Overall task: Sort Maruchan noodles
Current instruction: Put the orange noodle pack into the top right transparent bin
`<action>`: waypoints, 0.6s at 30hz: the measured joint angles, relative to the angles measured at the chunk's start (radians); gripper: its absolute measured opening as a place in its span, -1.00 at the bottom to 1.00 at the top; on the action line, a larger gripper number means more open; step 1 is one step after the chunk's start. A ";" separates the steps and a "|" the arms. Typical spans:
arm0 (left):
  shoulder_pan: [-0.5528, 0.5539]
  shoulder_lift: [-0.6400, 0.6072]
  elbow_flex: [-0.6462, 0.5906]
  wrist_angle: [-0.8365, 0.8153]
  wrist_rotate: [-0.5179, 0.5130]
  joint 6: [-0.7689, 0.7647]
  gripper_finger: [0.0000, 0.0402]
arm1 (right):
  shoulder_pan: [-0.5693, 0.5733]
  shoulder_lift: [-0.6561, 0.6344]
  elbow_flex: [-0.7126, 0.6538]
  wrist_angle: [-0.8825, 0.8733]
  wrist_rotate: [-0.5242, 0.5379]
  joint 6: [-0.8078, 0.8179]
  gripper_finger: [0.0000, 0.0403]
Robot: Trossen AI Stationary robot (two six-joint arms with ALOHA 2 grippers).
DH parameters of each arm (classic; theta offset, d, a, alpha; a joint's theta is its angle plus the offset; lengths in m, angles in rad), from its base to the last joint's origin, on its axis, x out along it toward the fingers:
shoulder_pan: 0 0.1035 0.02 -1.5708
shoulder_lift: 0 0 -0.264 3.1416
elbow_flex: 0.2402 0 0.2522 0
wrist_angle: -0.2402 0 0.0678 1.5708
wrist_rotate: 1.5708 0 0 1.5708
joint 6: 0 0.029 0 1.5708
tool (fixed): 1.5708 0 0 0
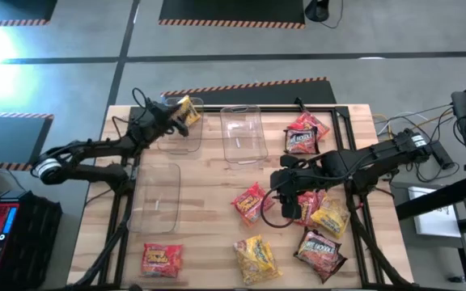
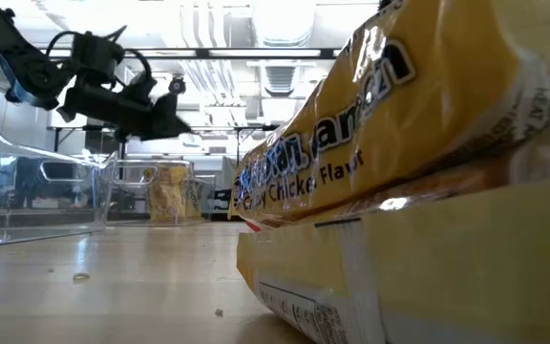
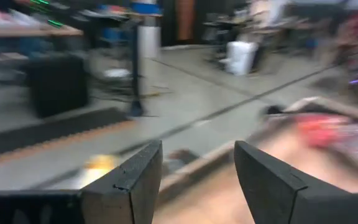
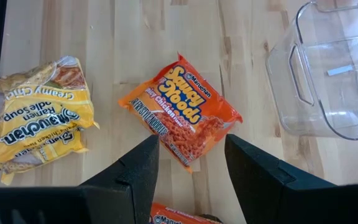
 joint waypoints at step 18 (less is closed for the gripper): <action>-0.802 0.001 0.004 -0.013 -0.148 -0.224 -0.17 | 0.000 0.000 0.000 0.011 0.000 0.000 -0.15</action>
